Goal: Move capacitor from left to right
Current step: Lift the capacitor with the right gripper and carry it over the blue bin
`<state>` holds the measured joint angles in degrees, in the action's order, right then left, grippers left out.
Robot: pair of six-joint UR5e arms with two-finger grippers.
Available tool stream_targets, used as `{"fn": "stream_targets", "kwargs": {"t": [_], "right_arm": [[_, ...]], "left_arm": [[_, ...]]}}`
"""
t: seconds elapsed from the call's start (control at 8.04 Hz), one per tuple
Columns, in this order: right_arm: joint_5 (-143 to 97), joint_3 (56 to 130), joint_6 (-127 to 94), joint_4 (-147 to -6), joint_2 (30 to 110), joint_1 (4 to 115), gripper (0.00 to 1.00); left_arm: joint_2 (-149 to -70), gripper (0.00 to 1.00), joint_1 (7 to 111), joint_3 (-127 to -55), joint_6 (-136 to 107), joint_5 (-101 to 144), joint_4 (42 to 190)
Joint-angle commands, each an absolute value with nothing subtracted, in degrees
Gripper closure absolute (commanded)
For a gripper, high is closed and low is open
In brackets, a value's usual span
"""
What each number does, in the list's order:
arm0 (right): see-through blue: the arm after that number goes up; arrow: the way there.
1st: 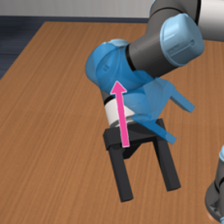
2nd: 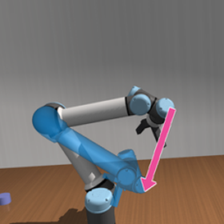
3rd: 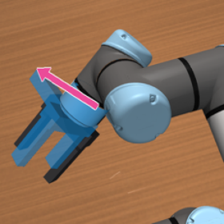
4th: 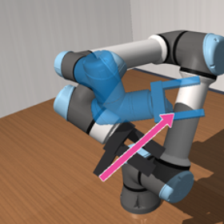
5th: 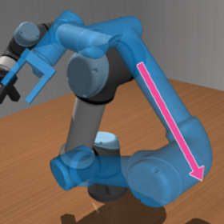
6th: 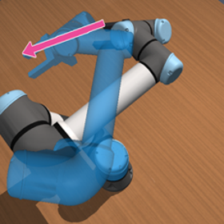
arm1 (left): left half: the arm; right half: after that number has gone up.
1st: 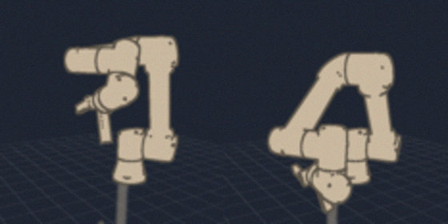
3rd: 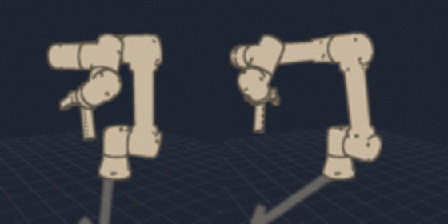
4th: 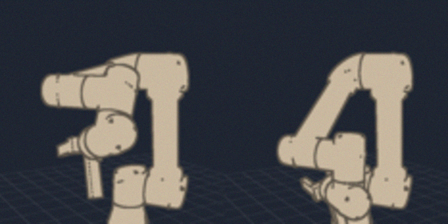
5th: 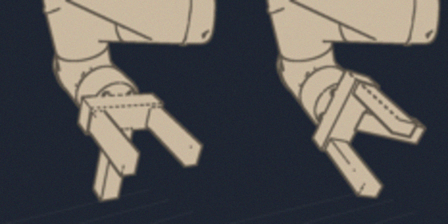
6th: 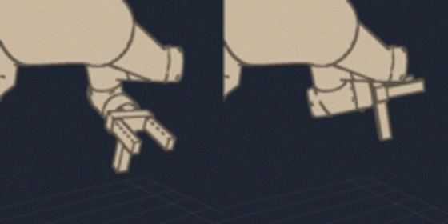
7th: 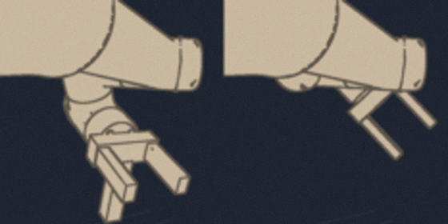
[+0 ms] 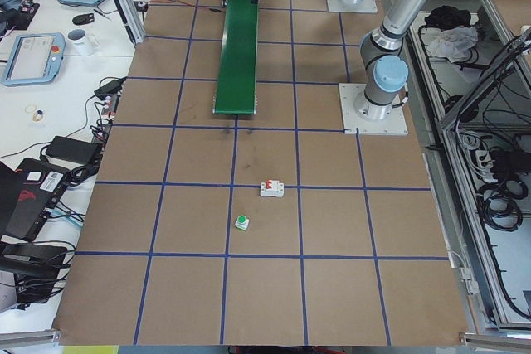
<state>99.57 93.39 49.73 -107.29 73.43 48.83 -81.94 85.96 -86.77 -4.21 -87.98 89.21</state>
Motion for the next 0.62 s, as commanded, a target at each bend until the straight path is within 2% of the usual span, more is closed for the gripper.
{"fn": "stream_targets", "kwargs": {"t": [0.0, 0.5], "right_arm": [[99.6, 93.3, 37.0, -112.7, 69.3, 53.4, 1.00], [95.2, 92.9, 39.7, -117.2, 65.7, 54.8, 1.00]], "left_arm": [[-81.9, 0.00, 86.0, -86.7, -4.1, -88.0, 89.2], [-81.8, 0.00, 86.0, -86.7, -4.1, -88.0, 89.2]]}}
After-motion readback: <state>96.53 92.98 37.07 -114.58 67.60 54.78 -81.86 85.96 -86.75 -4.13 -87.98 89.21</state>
